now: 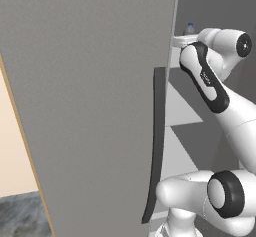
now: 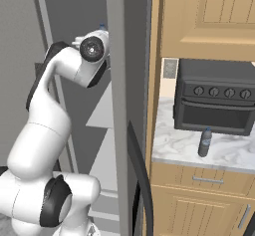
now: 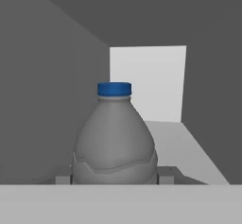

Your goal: Take the bottled waters from the counter and place them in the freezer to freeze. Close the freezer door after placing the bottles.

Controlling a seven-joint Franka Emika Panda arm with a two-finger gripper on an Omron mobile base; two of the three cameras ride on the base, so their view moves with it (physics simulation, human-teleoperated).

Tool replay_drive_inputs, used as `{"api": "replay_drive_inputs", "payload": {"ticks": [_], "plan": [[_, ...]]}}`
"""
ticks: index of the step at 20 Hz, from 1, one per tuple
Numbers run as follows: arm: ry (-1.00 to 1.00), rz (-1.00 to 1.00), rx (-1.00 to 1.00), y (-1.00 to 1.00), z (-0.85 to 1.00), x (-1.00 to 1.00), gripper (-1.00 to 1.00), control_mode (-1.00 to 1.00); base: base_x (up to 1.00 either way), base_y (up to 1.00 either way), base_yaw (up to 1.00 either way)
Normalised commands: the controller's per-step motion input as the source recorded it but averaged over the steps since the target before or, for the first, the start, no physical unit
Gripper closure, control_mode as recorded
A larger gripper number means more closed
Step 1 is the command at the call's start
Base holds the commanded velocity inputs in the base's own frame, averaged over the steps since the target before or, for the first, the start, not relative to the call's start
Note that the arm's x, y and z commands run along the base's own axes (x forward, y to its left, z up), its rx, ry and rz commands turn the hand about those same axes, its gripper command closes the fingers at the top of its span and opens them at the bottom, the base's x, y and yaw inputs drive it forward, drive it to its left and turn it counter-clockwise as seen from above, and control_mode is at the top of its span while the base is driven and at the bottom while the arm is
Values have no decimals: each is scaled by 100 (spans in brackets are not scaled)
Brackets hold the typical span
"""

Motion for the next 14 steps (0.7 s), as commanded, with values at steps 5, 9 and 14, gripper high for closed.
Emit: {"api": "replay_drive_inputs", "payload": {"ticks": [5, 9, 14], "plan": [[-1, 0, 0, 0, -13, 16, 100, -100, 0, 0, 0], [0, 0, 0, 0, -12, 25, 100, -100, 0, 0, 0], [0, 0, 0, 0, -5, 39, 100, -100, 0, 0, 0]]}}
